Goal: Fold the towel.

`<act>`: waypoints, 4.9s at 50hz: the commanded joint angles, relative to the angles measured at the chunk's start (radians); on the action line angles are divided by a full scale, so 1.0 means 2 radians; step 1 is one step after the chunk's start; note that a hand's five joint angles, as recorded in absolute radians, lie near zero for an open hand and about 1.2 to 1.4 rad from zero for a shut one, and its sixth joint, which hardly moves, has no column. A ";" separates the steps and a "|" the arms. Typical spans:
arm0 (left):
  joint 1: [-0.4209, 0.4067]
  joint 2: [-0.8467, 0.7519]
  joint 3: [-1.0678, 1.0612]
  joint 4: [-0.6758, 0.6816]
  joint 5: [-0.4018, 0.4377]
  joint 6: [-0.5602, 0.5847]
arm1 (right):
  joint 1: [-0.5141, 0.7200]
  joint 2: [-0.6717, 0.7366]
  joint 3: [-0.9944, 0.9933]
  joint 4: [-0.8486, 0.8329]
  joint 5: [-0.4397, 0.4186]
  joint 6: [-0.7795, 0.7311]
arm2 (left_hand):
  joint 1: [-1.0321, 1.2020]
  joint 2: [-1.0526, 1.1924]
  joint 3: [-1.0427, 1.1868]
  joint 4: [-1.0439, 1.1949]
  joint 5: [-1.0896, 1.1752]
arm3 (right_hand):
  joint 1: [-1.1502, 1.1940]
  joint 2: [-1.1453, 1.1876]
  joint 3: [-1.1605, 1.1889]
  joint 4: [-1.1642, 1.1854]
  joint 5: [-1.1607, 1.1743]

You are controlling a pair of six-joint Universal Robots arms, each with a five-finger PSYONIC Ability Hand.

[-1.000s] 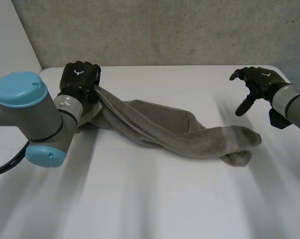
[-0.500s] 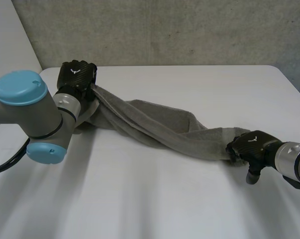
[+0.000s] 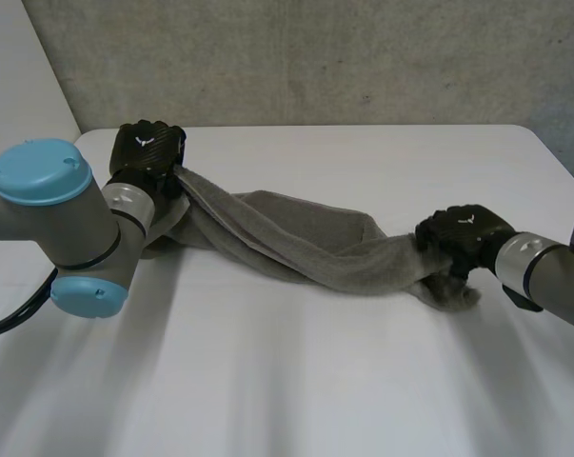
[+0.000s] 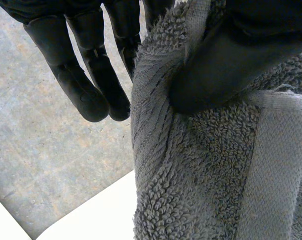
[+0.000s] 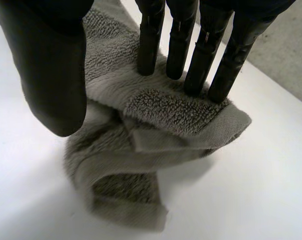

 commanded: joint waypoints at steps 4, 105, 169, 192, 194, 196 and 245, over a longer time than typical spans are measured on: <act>0.000 0.000 0.001 0.002 0.001 0.001 | 0.009 0.077 -0.079 -0.008 0.002 0.000 | -0.024 -0.058 -0.075 -0.064 -0.126 | -0.019 -0.033 -0.024 -0.023 -0.008; 0.007 -0.012 -0.009 0.005 0.006 0.001 | 0.017 0.121 -0.059 -0.173 0.038 -0.011 | -0.024 -0.058 -0.075 -0.064 -0.126 | 0.060 0.046 0.056 0.056 0.071; 0.040 0.056 -0.054 0.075 0.130 -0.028 | 0.002 -0.052 -0.057 -0.152 -0.051 0.092 | -0.024 -0.058 -0.075 -0.064 -0.126 | 0.434 0.420 0.429 0.430 0.445; 0.074 0.130 -0.249 -0.063 0.143 0.164 | -0.082 -0.133 0.116 0.003 -0.056 -0.021 | -0.024 -0.058 -0.075 -0.064 -0.126 | 0.434 0.420 0.429 0.430 0.445; 0.073 0.126 -0.247 -0.060 0.143 0.164 | -0.078 -0.131 0.125 0.000 -0.056 -0.021 | -0.024 -0.058 -0.075 -0.064 -0.126 | 0.434 0.420 0.429 0.430 0.445; 0.073 0.116 -0.243 -0.060 0.142 0.164 | -0.078 -0.130 0.131 -0.003 -0.056 -0.021 | -0.034 -0.068 -0.085 -0.074 -0.136 | 0.434 0.420 0.429 0.430 0.445; 0.024 0.055 -0.198 0.034 0.060 0.170 | -0.075 -0.079 0.148 -0.042 -0.055 -0.028 | -0.291 -0.325 -0.342 -0.331 -0.393 | 0.434 0.420 0.429 0.430 0.445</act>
